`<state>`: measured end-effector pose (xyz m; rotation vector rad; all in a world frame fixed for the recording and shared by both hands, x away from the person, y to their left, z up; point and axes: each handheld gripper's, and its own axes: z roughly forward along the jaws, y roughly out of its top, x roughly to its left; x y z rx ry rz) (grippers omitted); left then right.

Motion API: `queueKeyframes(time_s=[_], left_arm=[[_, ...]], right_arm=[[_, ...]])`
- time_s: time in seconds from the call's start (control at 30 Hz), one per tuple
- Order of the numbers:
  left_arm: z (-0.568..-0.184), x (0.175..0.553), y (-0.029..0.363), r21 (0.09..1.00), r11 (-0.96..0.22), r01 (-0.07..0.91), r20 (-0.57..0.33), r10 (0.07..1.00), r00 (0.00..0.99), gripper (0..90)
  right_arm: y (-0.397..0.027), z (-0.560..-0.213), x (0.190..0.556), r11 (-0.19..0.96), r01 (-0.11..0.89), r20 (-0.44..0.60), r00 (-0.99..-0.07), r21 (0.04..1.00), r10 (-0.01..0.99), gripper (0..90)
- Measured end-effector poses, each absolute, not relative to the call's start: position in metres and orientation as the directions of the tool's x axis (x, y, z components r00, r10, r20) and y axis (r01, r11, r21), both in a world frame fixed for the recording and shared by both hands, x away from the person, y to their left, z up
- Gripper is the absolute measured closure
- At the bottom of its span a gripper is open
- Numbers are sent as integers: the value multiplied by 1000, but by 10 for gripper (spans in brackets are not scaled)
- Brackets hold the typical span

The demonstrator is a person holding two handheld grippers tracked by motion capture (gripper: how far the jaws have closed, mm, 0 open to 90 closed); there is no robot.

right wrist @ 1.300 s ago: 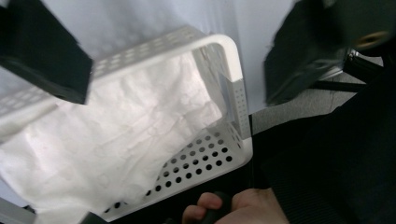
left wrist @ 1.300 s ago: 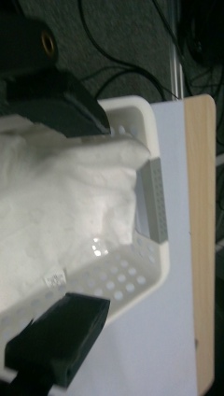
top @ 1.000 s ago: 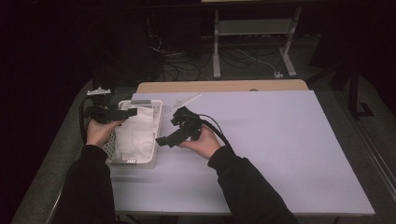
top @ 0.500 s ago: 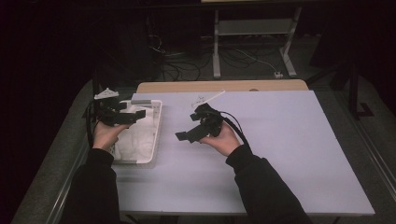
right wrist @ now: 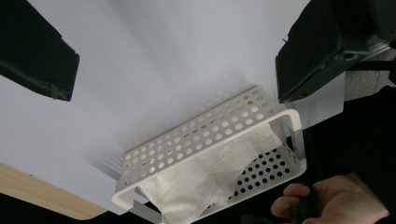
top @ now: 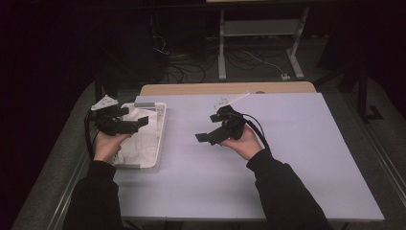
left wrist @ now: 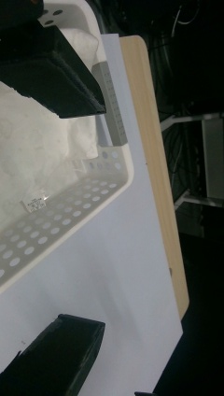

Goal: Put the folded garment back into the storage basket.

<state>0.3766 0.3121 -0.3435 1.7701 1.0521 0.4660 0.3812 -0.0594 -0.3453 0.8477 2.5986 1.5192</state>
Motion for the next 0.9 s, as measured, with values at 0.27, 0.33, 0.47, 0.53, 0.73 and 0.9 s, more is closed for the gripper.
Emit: queueKeyframes(time_s=[0.27, 0.33, 0.47, 0.53, 0.73, 0.9], left_arm=[[-343, 364, 314, 896, -126, 425, -146, 820, 553, 0], [-344, 361, 314, 895, -131, 426, -143, 821, 553, 0], [-346, 356, 314, 900, -121, 419, -149, 818, 555, 0], [-348, 353, 313, 898, -130, 420, -142, 819, 556, 0], [-350, 349, 312, 899, -132, 417, -141, 815, 562, 0], [-353, 344, 309, 899, -140, 415, -136, 812, 568, 0]], right_arm=[[-84, -346, 379, 364, 446, 243, -840, 818, 484, 0], [-89, -346, 378, 362, 451, 242, -835, 816, 493, 0], [-95, -346, 378, 363, 452, 239, -832, 815, 501, 0], [-105, -346, 377, 359, 458, 237, -824, 813, 514, 0], [-118, -349, 375, 352, 464, 237, -815, 813, 529, 0], [-130, -351, 374, 346, 473, 236, -804, 810, 545, 0]])
